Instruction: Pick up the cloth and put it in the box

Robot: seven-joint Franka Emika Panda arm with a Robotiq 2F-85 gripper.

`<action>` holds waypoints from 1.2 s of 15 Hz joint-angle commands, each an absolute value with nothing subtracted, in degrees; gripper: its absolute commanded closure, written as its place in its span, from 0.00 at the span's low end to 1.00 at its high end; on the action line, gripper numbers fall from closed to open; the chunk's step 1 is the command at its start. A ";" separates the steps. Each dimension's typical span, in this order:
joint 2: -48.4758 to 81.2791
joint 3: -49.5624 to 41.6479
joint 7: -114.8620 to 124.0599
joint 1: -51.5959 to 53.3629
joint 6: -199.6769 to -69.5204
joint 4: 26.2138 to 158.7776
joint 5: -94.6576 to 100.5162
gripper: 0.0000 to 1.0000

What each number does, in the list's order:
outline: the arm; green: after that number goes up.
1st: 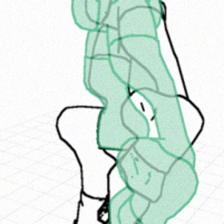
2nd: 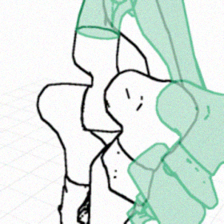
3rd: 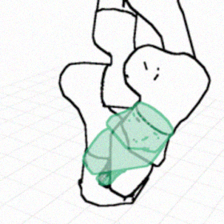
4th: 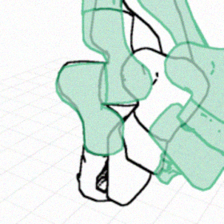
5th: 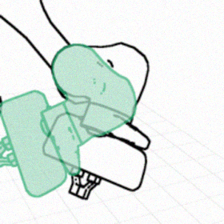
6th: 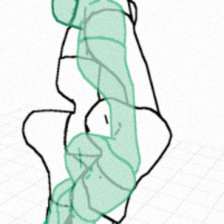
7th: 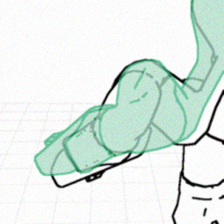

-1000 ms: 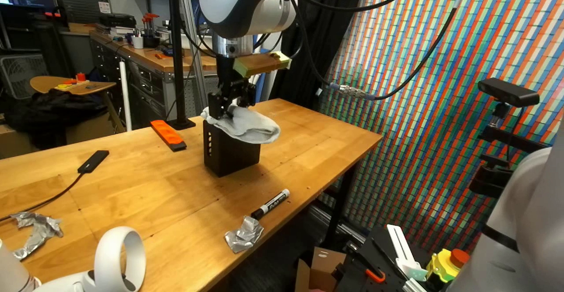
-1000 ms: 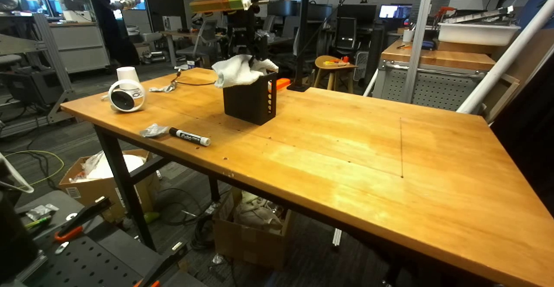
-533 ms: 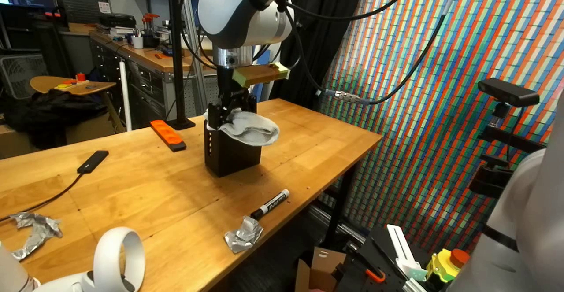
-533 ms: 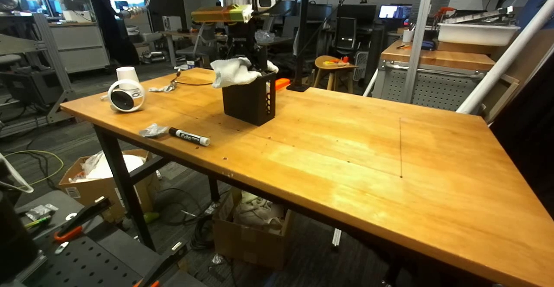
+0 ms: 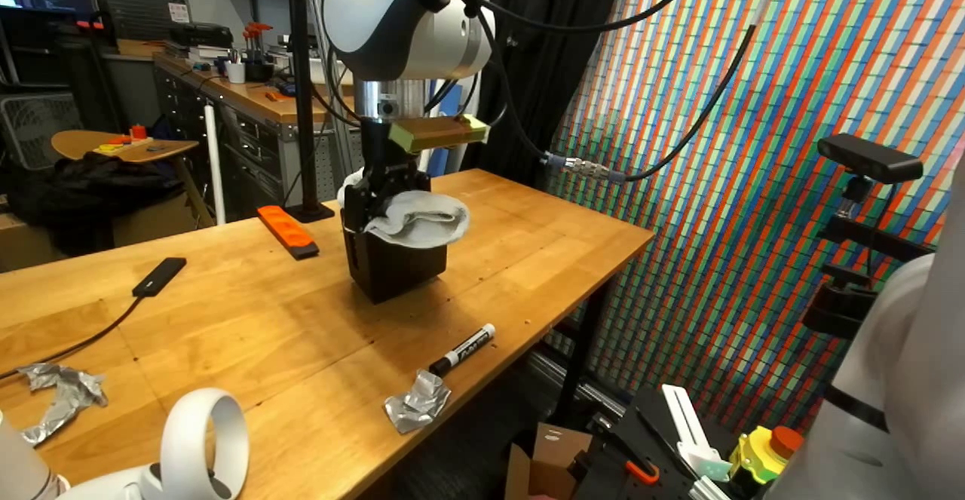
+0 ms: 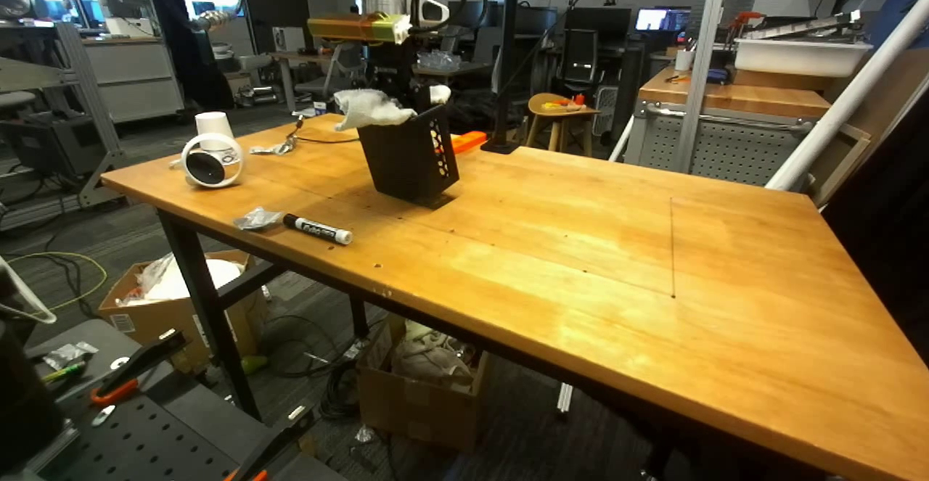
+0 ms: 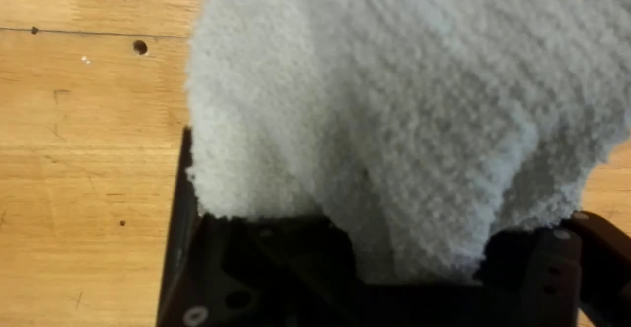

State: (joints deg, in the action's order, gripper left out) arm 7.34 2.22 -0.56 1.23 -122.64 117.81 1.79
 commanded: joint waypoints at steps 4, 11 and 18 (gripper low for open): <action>5.79 1.10 -0.62 0.61 -122.36 116.98 1.61 0.60; -2.03 -0.01 -0.47 -0.21 -122.67 117.32 2.62 0.13; -7.50 0.28 0.55 -0.33 -123.81 118.87 4.44 0.25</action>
